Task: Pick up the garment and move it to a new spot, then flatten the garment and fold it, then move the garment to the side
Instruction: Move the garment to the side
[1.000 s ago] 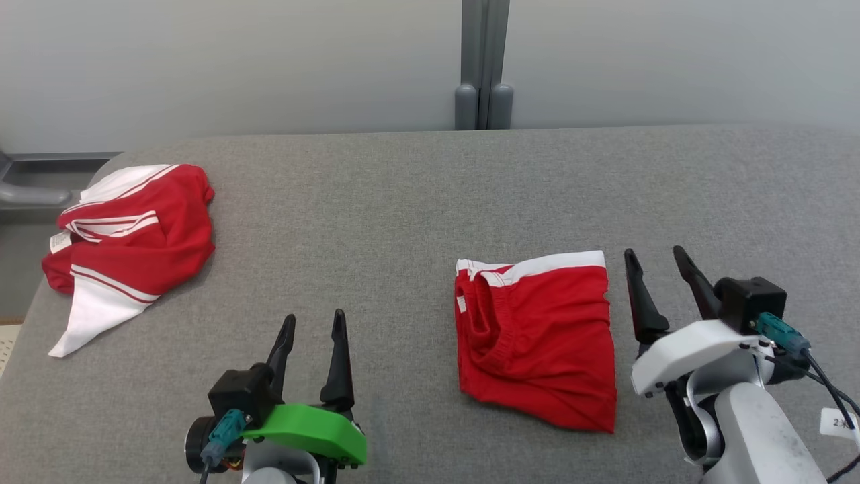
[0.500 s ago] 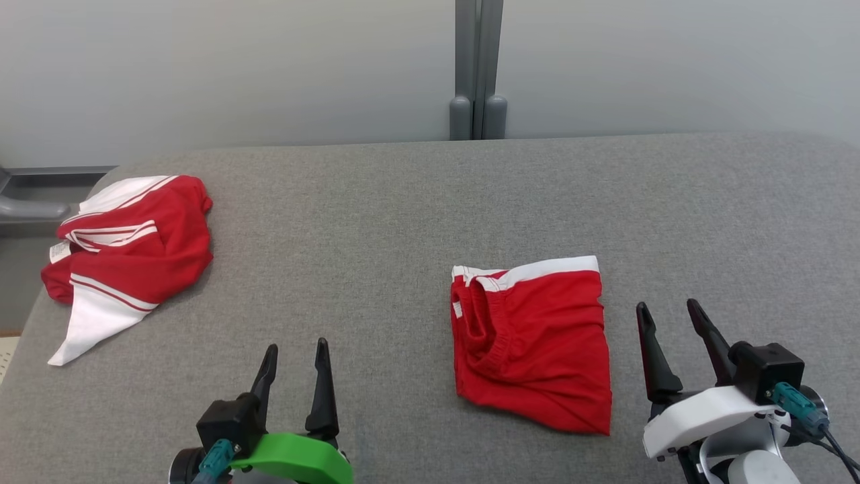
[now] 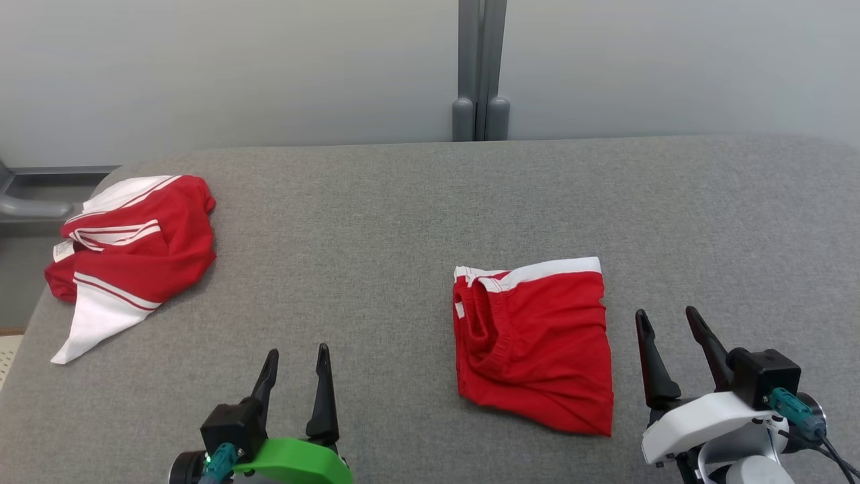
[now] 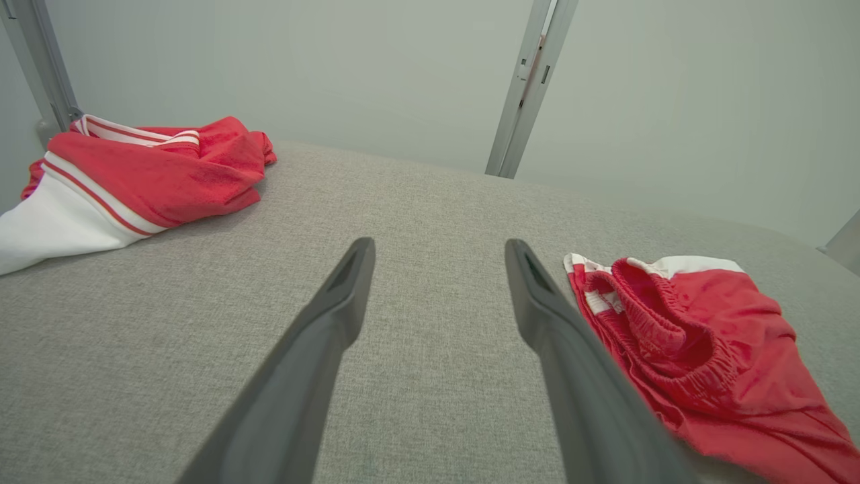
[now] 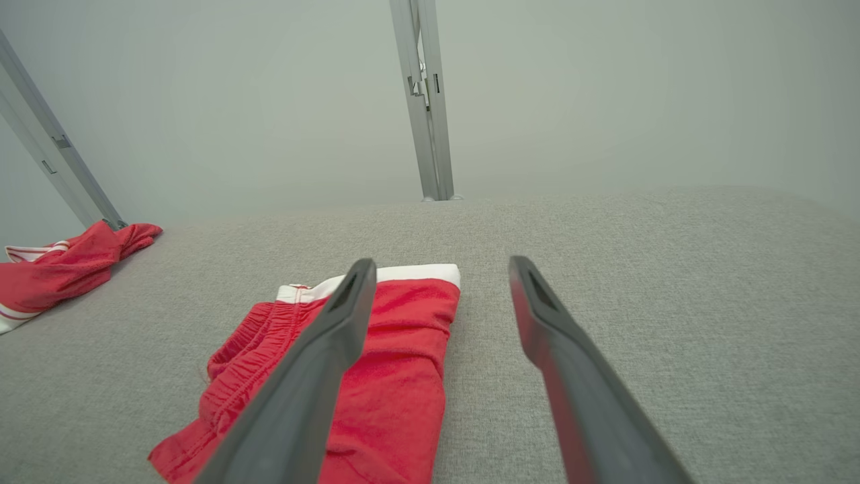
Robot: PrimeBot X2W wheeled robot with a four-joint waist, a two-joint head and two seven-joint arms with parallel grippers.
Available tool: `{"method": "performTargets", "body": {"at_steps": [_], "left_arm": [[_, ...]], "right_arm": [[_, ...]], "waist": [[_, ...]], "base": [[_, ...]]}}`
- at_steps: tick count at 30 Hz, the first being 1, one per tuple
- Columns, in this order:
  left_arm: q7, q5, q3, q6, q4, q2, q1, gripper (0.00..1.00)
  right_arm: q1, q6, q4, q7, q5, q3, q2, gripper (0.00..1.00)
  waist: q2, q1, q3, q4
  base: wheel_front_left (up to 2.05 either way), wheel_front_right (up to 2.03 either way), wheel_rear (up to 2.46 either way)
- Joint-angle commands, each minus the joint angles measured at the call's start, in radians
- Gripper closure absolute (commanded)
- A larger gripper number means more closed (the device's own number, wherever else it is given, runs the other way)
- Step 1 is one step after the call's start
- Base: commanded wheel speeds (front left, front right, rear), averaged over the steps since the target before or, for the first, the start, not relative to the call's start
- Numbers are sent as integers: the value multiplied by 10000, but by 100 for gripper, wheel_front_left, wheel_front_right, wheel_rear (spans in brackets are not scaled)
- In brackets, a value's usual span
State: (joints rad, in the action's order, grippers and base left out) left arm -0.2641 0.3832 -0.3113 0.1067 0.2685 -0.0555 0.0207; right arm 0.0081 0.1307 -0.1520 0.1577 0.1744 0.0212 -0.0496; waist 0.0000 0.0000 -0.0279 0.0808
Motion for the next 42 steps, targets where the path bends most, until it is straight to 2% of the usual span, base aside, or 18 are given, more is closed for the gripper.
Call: {"method": "performTargets", "body": {"at_steps": [1, 11, 26, 35, 42], "left_arm": [[-2, -42, 56, -29, 32, -12, -76, 0], [2, -118, -9, -73, 151, -33, 125, 0], [5, -30, -111, -73, 153, -69, 602, 0], [-9, 40, -167, -44, 32, -2, 840, 0], [-11, 14, -92, -52, -92, 23, 879, 0]], "right_arm": [[12, -1, -32, 48, 28, -12, -19, 0], [-286, -1, -259, -414, -155, -344, -21, 0], [-1701, -2, -1017, -3696, -332, -959, -157, 0], [-2056, -2, -1504, -4655, -276, -1306, -116, 0], [-2352, -2, -2369, -5074, -118, -1301, -175, 0]], "waist": [[0, 0, 0, -4], [0, 0, 98, 26], [0, 0, 805, 1040], [0, 0, 1360, 1687], [0, 0, 1616, 1843]], "base": [[0, 0, 0], [0, 0, 0], [0, 0, 0], [0, 0, 0], [0, 0, 0]]}}
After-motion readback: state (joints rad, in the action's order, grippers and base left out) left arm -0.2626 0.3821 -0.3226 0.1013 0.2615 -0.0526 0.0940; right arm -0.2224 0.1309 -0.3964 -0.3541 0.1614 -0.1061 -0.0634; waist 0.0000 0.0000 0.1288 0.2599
